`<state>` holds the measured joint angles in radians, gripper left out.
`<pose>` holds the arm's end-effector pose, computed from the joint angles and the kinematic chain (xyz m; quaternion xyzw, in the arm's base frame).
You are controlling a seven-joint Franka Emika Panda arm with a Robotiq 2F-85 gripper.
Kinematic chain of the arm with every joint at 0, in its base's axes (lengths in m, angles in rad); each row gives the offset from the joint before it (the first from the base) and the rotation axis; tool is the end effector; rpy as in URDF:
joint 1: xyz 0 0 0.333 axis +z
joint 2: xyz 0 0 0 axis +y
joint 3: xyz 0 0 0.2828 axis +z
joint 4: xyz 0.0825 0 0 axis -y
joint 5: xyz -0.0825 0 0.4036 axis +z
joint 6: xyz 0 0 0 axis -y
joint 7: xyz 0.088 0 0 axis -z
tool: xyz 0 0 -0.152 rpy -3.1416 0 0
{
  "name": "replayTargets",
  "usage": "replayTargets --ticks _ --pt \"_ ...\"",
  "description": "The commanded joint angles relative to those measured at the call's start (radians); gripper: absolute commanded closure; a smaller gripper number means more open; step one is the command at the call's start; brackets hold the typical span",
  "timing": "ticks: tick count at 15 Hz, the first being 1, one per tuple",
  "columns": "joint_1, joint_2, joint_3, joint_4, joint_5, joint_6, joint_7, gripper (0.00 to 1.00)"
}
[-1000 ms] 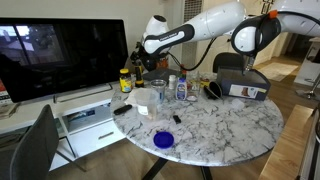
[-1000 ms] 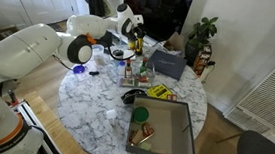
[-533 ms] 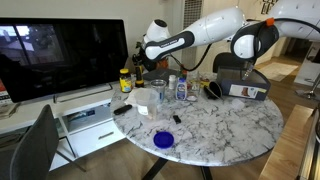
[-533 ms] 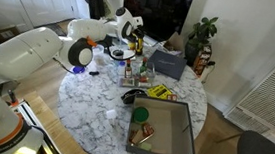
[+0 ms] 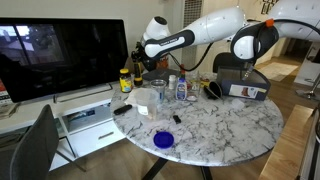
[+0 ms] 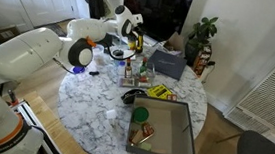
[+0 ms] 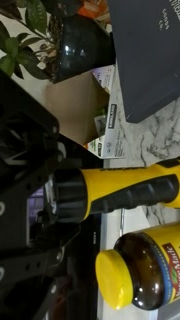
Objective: Pick up the black and yellow flash light and move it forward on the table
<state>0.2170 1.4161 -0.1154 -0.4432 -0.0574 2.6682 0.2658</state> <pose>0.8586 0.1606 0.2196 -0.9168 -0.0102 -0.3987 0.0179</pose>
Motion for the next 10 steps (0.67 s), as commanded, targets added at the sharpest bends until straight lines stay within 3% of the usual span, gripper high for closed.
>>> replayTargets --ticks 1,7,10 --pt "-0.003 -0.065 0.016 0.0 0.001 -0.056 -0.007 0.68" --pt "-0.015 -0.146 0.072 -0.025 0.018 -0.259 -0.098 0.68" --pt "-0.023 -0.167 0.115 -0.013 0.034 -0.295 -0.16 0.68"
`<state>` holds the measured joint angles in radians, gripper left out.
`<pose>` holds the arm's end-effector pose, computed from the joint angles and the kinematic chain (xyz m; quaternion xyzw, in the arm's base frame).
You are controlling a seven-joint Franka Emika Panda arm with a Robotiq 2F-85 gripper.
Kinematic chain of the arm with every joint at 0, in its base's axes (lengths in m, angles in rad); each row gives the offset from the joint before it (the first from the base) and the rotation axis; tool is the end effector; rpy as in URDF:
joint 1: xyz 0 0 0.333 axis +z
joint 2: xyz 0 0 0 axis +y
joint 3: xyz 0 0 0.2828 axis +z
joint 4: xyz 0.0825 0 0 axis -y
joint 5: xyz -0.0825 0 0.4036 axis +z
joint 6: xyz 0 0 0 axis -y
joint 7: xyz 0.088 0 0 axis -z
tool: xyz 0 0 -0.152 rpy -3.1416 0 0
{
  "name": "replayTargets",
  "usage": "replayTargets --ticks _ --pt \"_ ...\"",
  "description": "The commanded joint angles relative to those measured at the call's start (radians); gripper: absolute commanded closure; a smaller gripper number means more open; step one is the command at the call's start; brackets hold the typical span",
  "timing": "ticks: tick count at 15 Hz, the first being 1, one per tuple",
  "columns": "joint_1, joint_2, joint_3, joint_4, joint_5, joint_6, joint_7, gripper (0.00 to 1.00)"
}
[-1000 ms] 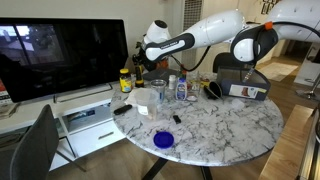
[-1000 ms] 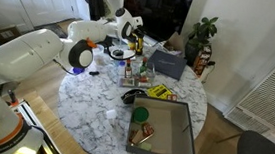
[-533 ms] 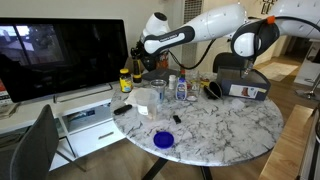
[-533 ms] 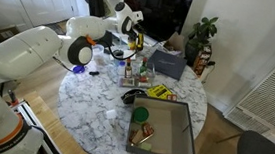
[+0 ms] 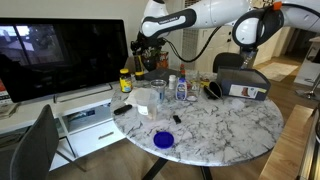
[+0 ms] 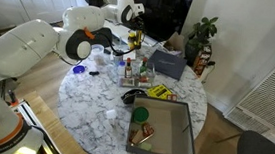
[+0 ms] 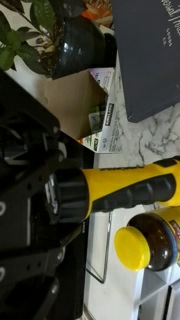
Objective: Pick up the black and yellow flash light and move it forward on the table
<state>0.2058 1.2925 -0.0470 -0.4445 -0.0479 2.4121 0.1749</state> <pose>0.8546 0.1629 0.2827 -0.9423 -0.0275 -0.3330 0.0189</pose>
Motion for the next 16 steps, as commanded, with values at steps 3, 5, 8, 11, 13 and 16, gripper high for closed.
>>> replayTargets --ticks 3,5,8,11,13,16 --pt "-0.026 -0.067 0.085 -0.011 0.045 -0.048 -0.12 0.68" --pt "-0.044 -0.085 0.12 -0.016 0.069 -0.064 -0.181 0.68" --pt "-0.07 -0.108 0.173 -0.021 0.102 -0.108 -0.293 0.68" --pt "-0.092 -0.125 0.219 -0.02 0.127 -0.153 -0.42 0.68" --pt "-0.105 -0.134 0.245 -0.018 0.139 -0.183 -0.515 0.68" --pt "-0.135 -0.144 0.316 -0.014 0.182 -0.237 -0.703 0.68"
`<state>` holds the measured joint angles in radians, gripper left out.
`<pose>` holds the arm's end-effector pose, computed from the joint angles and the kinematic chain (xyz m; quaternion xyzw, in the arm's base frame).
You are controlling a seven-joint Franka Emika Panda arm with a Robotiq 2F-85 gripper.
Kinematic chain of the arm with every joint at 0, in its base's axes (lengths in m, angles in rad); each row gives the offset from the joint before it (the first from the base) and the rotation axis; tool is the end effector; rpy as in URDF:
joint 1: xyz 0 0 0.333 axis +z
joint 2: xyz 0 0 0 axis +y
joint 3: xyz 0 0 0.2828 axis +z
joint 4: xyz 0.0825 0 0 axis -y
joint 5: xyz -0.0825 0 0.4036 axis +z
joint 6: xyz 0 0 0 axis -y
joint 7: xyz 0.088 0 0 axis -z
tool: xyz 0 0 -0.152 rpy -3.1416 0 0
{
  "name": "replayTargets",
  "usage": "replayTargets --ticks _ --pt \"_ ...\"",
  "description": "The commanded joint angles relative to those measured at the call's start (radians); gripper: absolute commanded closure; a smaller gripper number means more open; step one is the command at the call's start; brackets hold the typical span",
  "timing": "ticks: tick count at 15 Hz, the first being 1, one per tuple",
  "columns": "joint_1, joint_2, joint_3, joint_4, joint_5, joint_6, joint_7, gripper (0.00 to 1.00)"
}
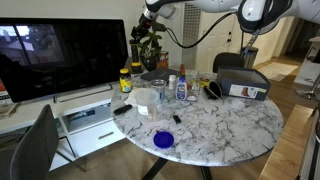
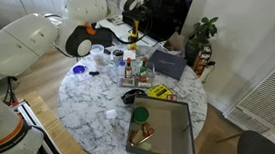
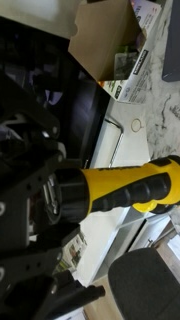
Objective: Pick up the black and yellow flash light and move it forward on the table
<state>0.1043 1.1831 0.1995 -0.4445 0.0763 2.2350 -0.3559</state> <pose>0.8454 0.1553 0.3552 -0.9222 -0.2109 -0.3093 0.0966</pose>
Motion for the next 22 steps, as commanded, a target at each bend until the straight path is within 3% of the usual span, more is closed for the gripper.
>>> replayTargets --ticks 1,6,11,12,14,20,21,22 --pt "-0.043 -0.037 0.087 -0.012 0.068 -0.08 -0.234 0.68" --pt "-0.104 -0.055 0.176 -0.005 0.16 -0.254 -0.495 0.68" --pt "-0.162 -0.09 0.194 -0.006 0.221 -0.54 -0.695 0.68" --pt "-0.128 -0.065 0.151 0.001 0.203 -0.455 -0.623 0.43" --pt "-0.144 -0.075 0.153 0.001 0.215 -0.514 -0.665 0.43" --pt "-0.144 -0.077 0.159 0.0 0.217 -0.518 -0.677 0.43" --pt "-0.145 -0.077 0.159 0.0 0.217 -0.518 -0.677 0.68" --pt "-0.137 -0.078 0.162 0.0 0.217 -0.527 -0.696 0.68"
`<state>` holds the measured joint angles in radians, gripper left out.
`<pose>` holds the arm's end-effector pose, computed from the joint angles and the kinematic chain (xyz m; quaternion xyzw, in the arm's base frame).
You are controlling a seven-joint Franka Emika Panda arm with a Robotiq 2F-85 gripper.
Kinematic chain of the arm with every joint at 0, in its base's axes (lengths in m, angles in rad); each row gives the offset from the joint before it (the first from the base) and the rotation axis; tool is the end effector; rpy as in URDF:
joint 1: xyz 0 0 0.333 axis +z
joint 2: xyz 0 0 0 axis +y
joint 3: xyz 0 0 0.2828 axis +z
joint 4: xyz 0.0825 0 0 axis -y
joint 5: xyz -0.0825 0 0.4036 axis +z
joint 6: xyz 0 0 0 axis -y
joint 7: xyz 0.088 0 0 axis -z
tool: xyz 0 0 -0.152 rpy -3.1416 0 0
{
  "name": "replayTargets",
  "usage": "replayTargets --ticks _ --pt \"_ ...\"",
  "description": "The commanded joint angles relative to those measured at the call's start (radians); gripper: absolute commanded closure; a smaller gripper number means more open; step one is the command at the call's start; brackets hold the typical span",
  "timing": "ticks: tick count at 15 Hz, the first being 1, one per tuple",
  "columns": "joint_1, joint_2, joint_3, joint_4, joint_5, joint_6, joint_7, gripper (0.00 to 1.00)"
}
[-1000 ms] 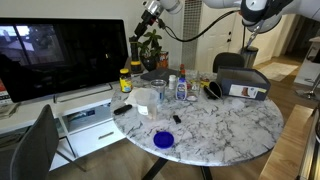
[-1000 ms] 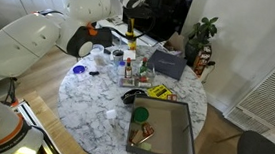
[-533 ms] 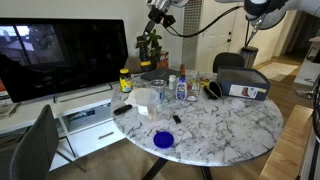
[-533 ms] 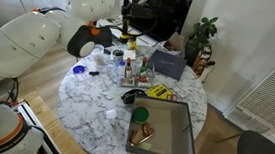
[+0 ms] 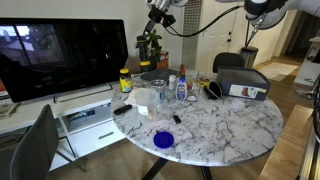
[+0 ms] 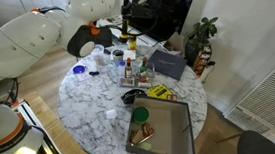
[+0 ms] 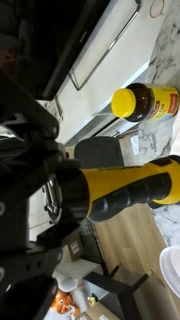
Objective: Pick up the black and yellow flash light and move it forward on the table
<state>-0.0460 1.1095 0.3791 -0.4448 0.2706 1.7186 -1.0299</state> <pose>0.7933 0.1267 0.3779 -0.8069 -0.5010 -0.2142 0.2281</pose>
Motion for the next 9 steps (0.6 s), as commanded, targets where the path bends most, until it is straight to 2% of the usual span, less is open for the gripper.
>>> replayTargets --ticks 1,9 --pt "0.019 -0.003 -0.021 -0.001 0.021 -0.007 -0.028 0.68" --pt "0.089 0.011 -0.019 -0.004 0.014 -0.001 -0.112 0.68"
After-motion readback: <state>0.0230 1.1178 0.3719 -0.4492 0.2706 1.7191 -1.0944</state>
